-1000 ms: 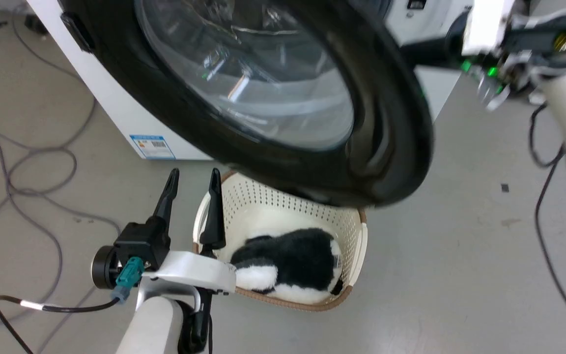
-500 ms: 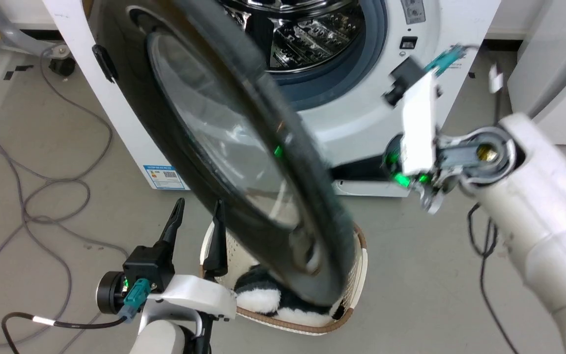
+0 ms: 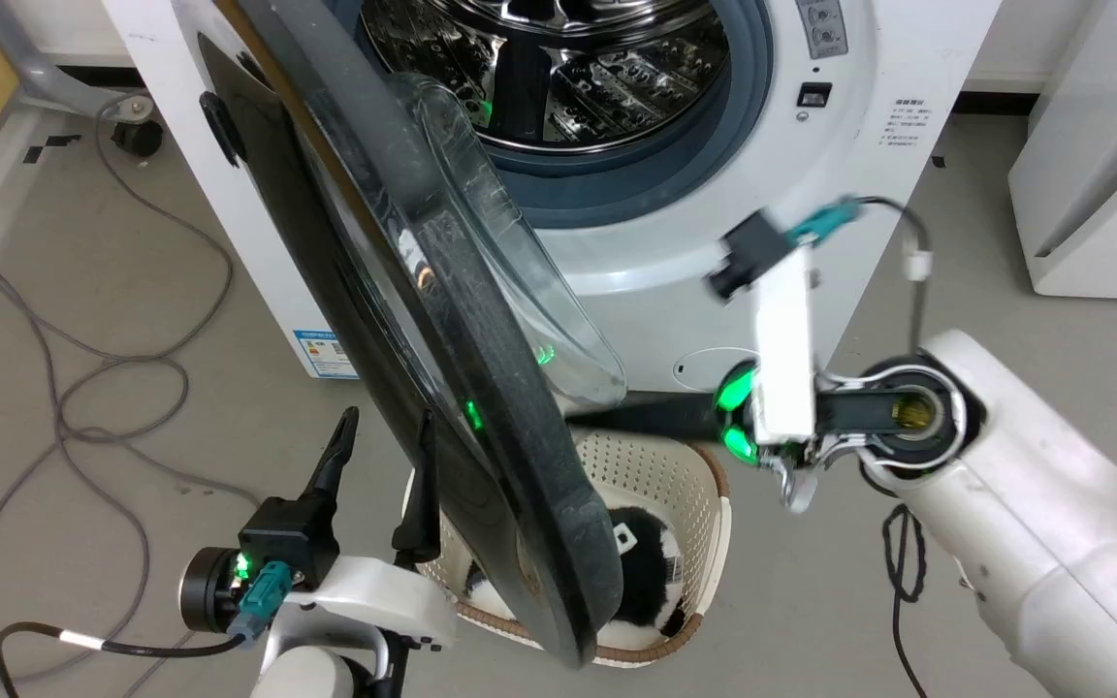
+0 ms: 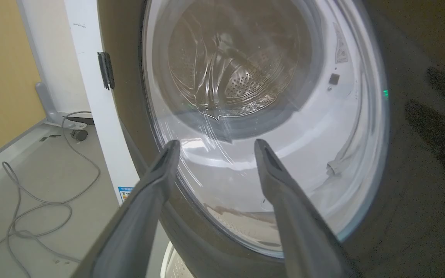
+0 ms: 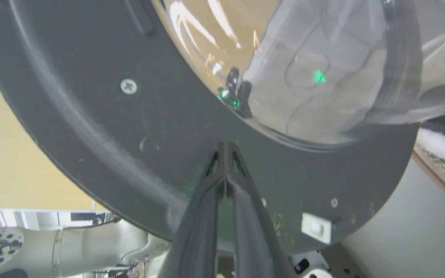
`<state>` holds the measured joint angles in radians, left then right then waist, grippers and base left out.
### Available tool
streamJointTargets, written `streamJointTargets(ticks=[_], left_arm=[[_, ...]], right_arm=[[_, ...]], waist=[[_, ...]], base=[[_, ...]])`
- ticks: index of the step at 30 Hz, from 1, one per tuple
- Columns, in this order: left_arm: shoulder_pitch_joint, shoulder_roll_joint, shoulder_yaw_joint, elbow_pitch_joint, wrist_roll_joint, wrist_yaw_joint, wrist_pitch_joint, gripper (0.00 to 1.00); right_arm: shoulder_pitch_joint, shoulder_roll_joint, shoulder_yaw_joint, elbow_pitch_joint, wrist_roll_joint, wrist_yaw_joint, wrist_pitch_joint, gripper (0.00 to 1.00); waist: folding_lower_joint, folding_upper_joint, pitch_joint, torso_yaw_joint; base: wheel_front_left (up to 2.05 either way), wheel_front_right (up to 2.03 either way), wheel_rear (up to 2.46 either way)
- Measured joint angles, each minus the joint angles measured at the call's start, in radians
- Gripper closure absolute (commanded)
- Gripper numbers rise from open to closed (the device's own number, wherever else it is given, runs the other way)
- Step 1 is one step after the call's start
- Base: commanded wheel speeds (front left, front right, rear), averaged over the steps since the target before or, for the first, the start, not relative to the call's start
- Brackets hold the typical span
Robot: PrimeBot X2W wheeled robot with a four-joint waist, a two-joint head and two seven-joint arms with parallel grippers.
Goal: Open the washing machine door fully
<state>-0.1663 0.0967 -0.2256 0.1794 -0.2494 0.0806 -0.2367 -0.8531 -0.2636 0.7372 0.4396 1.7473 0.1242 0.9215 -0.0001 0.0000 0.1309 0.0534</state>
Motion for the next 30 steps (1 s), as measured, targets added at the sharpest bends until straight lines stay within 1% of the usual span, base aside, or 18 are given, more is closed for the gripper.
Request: streamJointTargets(ticks=[1, 2, 3, 4, 9, 13, 16, 19, 22, 25, 28, 30], left_arm=[[0.001, 0.003, -0.002, -0.003, 0.0, 0.0, 0.0, 0.0], [0.001, 0.006, -0.003, -0.005, 0.0, 0.0, 0.0, 0.0], [0.003, 0.009, -0.004, -0.009, 0.0, 0.003, 0.0, 0.0], [0.003, 0.011, -0.005, -0.01, 0.0, 0.005, 0.001, 0.0], [0.009, 0.017, -0.014, -0.013, 0.0, 0.005, 0.009, 0.0], [0.028, 0.028, -0.02, -0.013, 0.002, 0.005, 0.018, 0.0], [0.037, 0.044, -0.021, -0.013, 0.003, 0.005, 0.025, 0.0], [0.049, 0.052, -0.023, -0.016, 0.005, 0.006, 0.033, 0.0], [0.06, 0.059, -0.024, -0.023, 0.006, 0.006, 0.035, 0.0], [0.067, 0.069, -0.024, -0.029, 0.006, 0.009, 0.044, 0.0], [0.071, 0.073, -0.023, -0.034, 0.005, 0.014, 0.046, 0.0], [0.076, 0.075, -0.023, -0.036, 0.002, 0.015, 0.048, 0.0]], right_arm=[[0.01, -0.002, -0.015, -0.006, 0.002, 0.0, -0.05, 0.79], [0.02, -0.006, -0.034, -0.016, 0.001, 0.0, -0.108, 0.53], [0.033, -0.006, -0.061, -0.024, 0.0, 0.0, -0.184, 0.0], [0.047, -0.006, -0.09, -0.029, -0.005, 0.0, -0.265, 0.0], [0.178, -0.023, -0.182, -0.081, -0.058, 0.0, -0.582, 0.0], [0.325, -0.041, -0.227, -0.13, -0.106, 0.0, -0.783, 0.0], [0.433, -0.05, -0.27, -0.173, -0.116, 0.0, -0.911, 0.0], [0.526, -0.07, -0.3, -0.199, -0.167, 0.0, -1.033, 0.0], [0.616, -0.09, -0.326, -0.204, -0.227, 0.0, -1.124, 0.0], [0.682, -0.09, -0.386, -0.203, -0.293, 0.0, -1.165, 0.0], [0.727, -0.081, -0.489, -0.193, -0.416, 0.0, -1.178, 0.0], [0.754, -0.049, -0.607, -0.195, -0.521, 0.0, -1.179, 0.0]], waist=[[0.0, 0.0, -0.001, 0.0], [0.0, 0.0, -0.002, 0.0], [0.0, 0.0, -0.002, 0.0], [0.0, 0.0, -0.002, -0.001], [0.0, 0.0, -0.009, -0.008], [0.0, 0.0, -0.023, -0.016], [0.0, 0.0, -0.032, -0.022], [0.0, 0.0, -0.045, -0.028], [0.0, 0.0, -0.053, -0.033], [0.0, 0.0, -0.056, -0.038], [0.0, 0.0, -0.057, -0.044], [0.0, 0.0, -0.057, -0.047]], base=[[0.0, 0.0, 0.0], [0.0, 0.0, 0.0], [0.0, 0.0, 0.0], [0.0, 0.0, 0.0], [0.0, 0.0, 0.0], [0.0, 0.0, 0.0], [0.0, 0.0, 0.0], [0.0, 0.0, 0.0], [0.0, 0.0, 0.0], [0.0, 0.0, 0.0], [0.0, 0.0, 0.0], [0.0, 0.0, 0.0]])
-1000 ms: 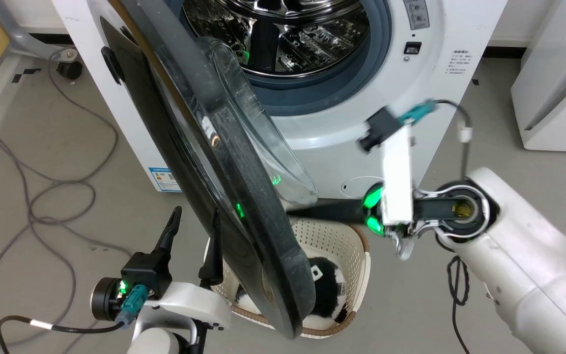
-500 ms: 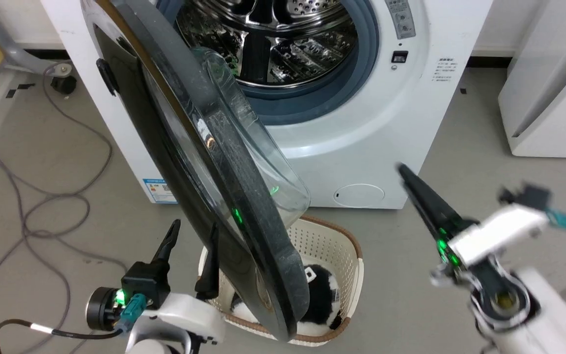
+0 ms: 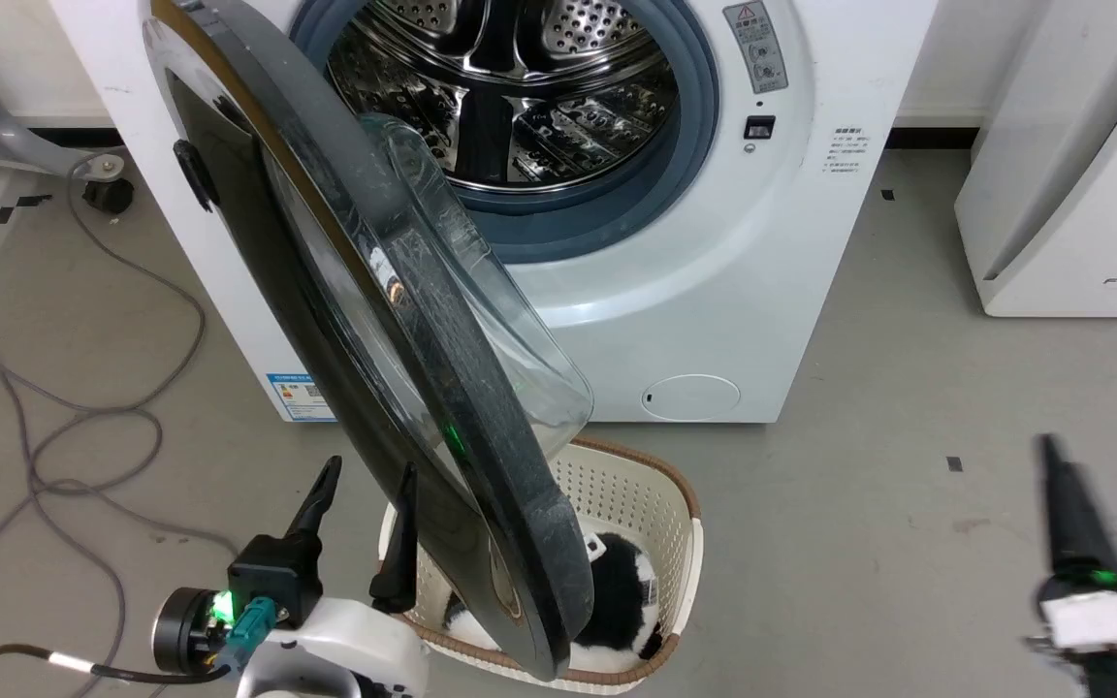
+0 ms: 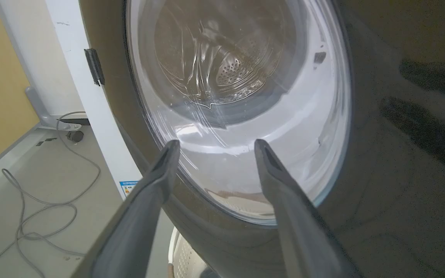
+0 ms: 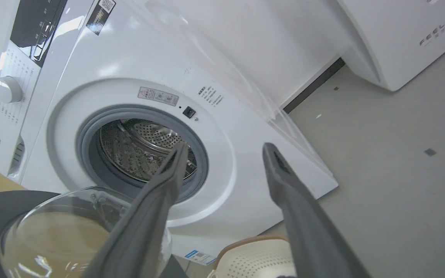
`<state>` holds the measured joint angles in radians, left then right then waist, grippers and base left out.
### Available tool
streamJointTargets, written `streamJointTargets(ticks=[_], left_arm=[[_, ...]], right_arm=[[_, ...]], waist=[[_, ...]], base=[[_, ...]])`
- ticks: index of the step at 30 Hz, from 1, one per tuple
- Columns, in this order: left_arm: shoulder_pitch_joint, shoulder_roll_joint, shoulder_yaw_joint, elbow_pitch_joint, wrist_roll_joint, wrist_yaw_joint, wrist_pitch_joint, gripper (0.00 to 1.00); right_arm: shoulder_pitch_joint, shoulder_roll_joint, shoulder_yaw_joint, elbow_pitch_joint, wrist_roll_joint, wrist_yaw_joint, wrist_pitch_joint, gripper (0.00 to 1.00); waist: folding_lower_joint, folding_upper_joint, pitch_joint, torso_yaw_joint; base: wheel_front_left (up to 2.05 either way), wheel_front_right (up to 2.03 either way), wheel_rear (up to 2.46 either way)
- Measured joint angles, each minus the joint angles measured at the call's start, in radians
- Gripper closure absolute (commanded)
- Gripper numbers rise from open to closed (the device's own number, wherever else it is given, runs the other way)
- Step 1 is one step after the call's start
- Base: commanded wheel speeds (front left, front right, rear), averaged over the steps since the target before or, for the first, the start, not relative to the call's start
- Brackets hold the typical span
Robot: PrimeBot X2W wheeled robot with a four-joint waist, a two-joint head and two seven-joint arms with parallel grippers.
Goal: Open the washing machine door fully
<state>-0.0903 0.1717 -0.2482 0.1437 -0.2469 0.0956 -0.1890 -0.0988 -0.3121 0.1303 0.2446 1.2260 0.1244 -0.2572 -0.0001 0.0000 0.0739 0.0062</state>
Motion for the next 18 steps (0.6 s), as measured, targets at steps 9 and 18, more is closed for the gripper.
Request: streamJointTargets(ticks=[9, 18], left_arm=[[0.005, 0.01, 0.005, -0.012, -0.003, 0.009, 0.005, 0.0], [0.005, 0.013, 0.002, -0.016, -0.009, 0.016, 0.008, 0.0]], right_arm=[[0.071, 0.208, -0.355, -0.253, -0.7, 0.0, 0.054, 0.0], [0.145, 0.255, -0.283, -0.489, -1.041, 0.001, 0.233, 0.0]], waist=[[0.0, 0.0, 0.006, -0.006], [0.0, 0.0, 0.017, -0.002]], base=[[0.0, 0.0, 0.0], [0.0, 0.0, 0.0]])
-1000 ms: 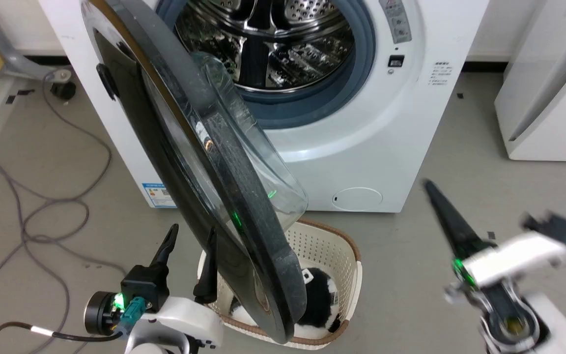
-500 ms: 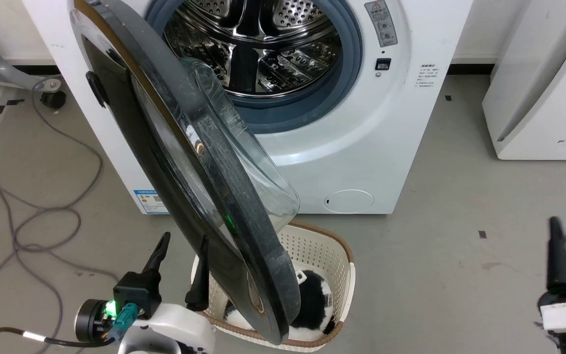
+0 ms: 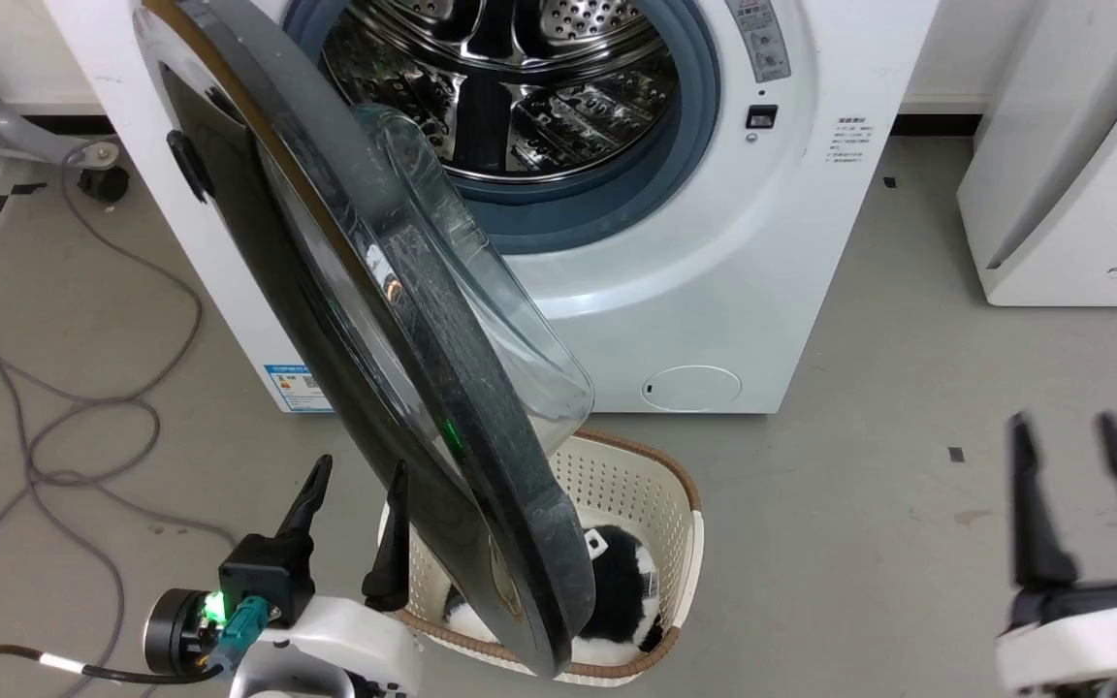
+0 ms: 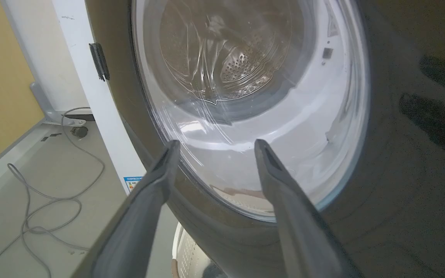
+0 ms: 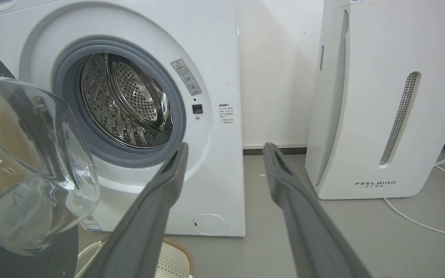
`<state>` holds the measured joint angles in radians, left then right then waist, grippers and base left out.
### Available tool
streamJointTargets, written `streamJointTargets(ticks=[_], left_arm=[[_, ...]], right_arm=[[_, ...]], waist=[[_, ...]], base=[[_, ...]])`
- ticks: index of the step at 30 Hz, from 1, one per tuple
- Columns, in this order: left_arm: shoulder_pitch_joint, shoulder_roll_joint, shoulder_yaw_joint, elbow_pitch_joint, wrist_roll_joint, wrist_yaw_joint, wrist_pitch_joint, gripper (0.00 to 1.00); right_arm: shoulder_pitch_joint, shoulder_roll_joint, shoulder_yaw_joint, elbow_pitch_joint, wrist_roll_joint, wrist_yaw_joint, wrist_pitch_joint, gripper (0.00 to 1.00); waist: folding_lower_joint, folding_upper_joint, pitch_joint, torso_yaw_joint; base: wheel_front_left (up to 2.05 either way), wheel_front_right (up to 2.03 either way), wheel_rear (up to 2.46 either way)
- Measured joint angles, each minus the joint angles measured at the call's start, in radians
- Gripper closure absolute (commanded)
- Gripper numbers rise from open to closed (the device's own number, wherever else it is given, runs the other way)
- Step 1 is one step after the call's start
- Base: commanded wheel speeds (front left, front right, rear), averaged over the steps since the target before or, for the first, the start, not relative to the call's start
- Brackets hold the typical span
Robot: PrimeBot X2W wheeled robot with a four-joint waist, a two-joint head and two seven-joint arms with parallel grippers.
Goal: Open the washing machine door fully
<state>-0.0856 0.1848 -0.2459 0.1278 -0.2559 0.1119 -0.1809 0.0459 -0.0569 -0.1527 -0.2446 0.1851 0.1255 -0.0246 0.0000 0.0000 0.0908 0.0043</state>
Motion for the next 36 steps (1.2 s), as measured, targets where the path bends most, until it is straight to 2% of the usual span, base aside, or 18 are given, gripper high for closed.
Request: streamJointTargets(ticks=[7, 17, 18, 19, 30, 36], left_arm=[[0.0, 0.001, -0.005, 0.002, -0.003, 0.0, 0.0, 0.0], [0.0, 0.011, -0.008, 0.005, -0.011, 0.003, -0.002, 0.0], [0.0, 0.011, -0.008, 0.005, -0.012, 0.005, -0.002, 0.53], [0.0, 0.011, -0.009, 0.006, -0.012, 0.007, -0.002, 1.0], [-0.001, 0.017, -0.019, -0.004, -0.027, 0.008, -0.008, 1.0], [-0.009, 0.022, 0.006, -0.09, -0.027, 0.01, -0.051, 1.0]], right_arm=[[0.046, 0.001, 0.074, 0.033, -0.044, 0.0, 0.025, 0.0], [0.052, 0.002, 0.085, 0.09, -0.042, 0.0, 0.013, 0.0], [0.052, 0.002, 0.085, 0.092, -0.042, 0.0, 0.013, 0.0], [0.052, 0.002, 0.086, 0.093, -0.04, 0.0, 0.013, 0.0], [0.052, 0.002, 0.09, 0.093, -0.036, 0.0, 0.012, 0.0], [0.052, 0.002, 0.093, 0.093, -0.036, 0.0, 0.013, 0.0]], waist=[[0.0, 0.0, 0.003, 0.006], [0.0, 0.0, 0.007, 0.008], [0.0, 0.0, 0.008, 0.008], [0.0, 0.0, 0.008, 0.008], [0.0, 0.0, 0.013, 0.016], [0.0, 0.0, 0.011, 0.019]], base=[[0.0, 0.0, 0.0], [0.0, 0.0, 0.0], [0.0, 0.0, 0.0], [0.0, 0.0, 0.0], [0.0, 0.0, 0.0], [0.0, 0.0, 0.0]])
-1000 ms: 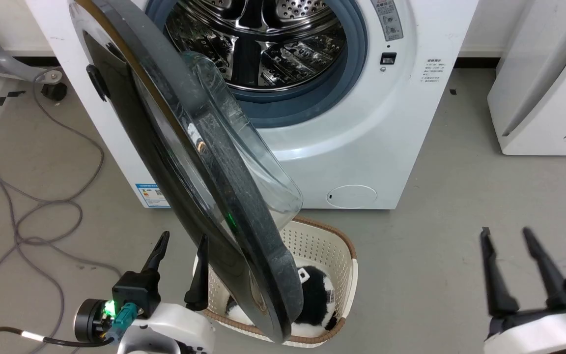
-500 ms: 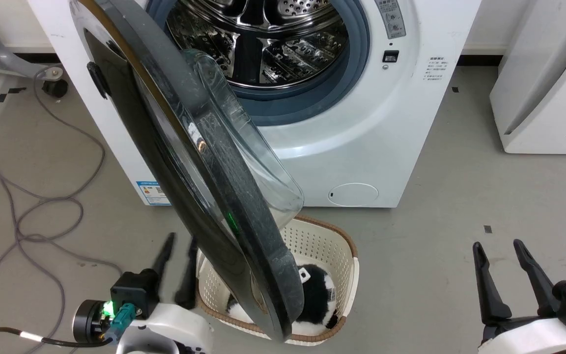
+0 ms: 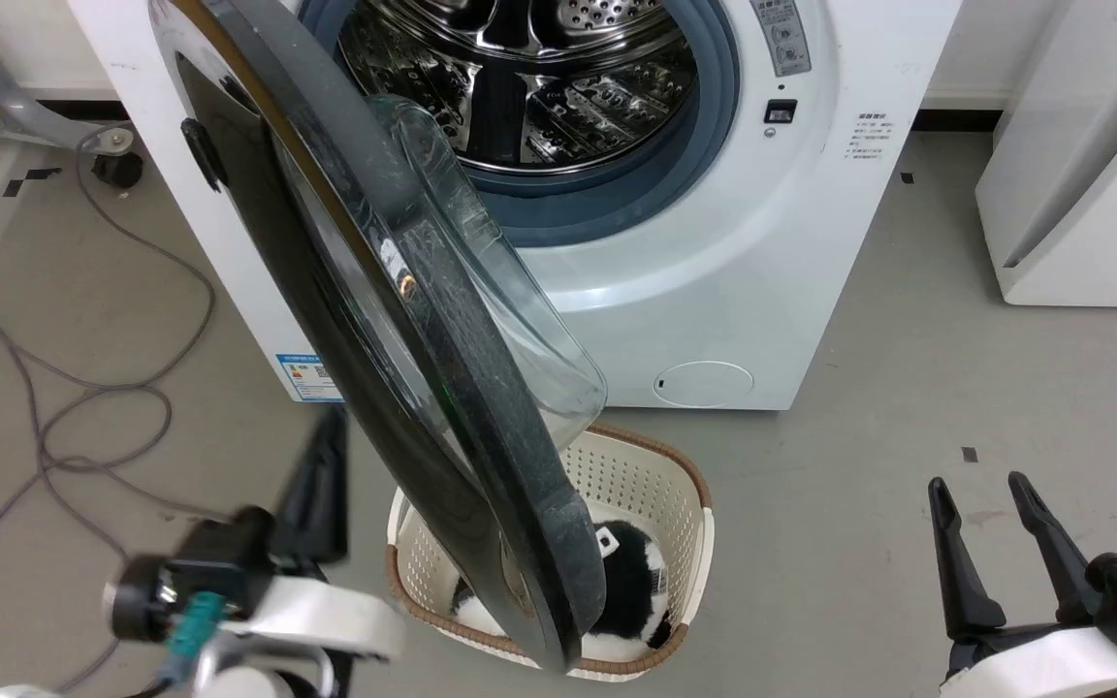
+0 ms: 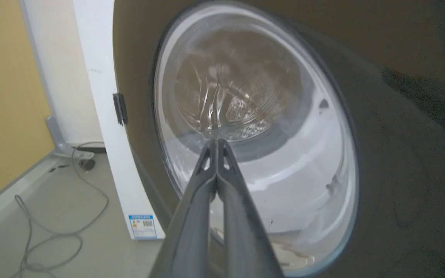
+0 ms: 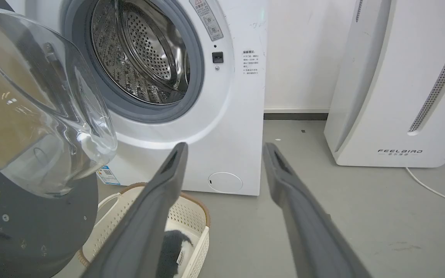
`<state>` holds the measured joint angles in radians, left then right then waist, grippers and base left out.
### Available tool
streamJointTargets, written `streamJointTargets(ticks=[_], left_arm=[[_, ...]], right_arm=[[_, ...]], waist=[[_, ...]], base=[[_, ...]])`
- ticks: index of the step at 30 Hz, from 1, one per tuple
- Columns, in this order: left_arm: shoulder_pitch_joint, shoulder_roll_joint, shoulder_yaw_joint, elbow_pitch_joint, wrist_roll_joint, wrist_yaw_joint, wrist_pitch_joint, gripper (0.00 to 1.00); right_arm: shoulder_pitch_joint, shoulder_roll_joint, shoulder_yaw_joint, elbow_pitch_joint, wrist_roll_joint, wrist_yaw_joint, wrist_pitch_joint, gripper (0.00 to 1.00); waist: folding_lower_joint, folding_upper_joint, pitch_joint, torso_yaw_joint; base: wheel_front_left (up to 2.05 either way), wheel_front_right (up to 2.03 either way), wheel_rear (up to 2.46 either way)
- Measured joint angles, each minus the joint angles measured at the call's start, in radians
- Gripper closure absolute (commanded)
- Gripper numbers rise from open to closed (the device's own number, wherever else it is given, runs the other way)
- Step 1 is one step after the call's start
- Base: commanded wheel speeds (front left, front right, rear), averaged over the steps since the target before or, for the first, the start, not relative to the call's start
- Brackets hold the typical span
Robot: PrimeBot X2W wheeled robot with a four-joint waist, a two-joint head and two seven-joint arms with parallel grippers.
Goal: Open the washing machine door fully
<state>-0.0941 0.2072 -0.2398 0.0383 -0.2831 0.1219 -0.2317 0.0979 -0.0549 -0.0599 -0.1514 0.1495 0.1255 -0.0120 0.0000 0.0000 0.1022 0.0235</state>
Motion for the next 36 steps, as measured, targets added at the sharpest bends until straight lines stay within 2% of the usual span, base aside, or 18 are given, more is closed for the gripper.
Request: streamJointTargets(ticks=[9, 19, 21, 27, 36], left_arm=[[-0.013, 0.008, 0.086, -0.274, 0.036, 0.052, -0.025, 1.0], [-0.06, 0.022, 0.088, -0.574, 0.049, 0.048, -0.018, 1.0], [-0.085, 0.025, 0.063, -0.65, 0.047, 0.031, 0.01, 1.0], [-0.13, 0.021, -0.04, -0.757, 0.036, -0.012, 0.082, 1.0], [-0.138, -0.003, -0.254, -0.715, -0.007, -0.089, 0.203, 1.0]], right_arm=[[0.0, 0.0, -0.002, 0.001, 0.0, 0.0, 0.0, 0.0], [0.0, 0.0, -0.002, 0.003, 0.0, 0.0, 0.002, 0.0], [0.0, 0.0, -0.002, 0.003, 0.0, 0.0, 0.002, 0.0], [0.0, 0.0, -0.005, 0.004, 0.001, 0.0, 0.003, 0.0], [0.0, 0.0, -0.014, 0.007, 0.0, 0.0, 0.003, 0.0]], waist=[[0.0, 0.0, -0.003, 0.006], [0.0, 0.0, -0.004, 0.008], [0.0, 0.0, -0.005, 0.007], [0.0, 0.0, -0.003, 0.008], [0.0, 0.0, 0.0, 0.011]], base=[[0.0, 0.0, 0.0], [0.0, 0.0, 0.0], [0.0, 0.0, 0.0], [0.0, 0.0, 0.0], [0.0, 0.0, 0.0]])
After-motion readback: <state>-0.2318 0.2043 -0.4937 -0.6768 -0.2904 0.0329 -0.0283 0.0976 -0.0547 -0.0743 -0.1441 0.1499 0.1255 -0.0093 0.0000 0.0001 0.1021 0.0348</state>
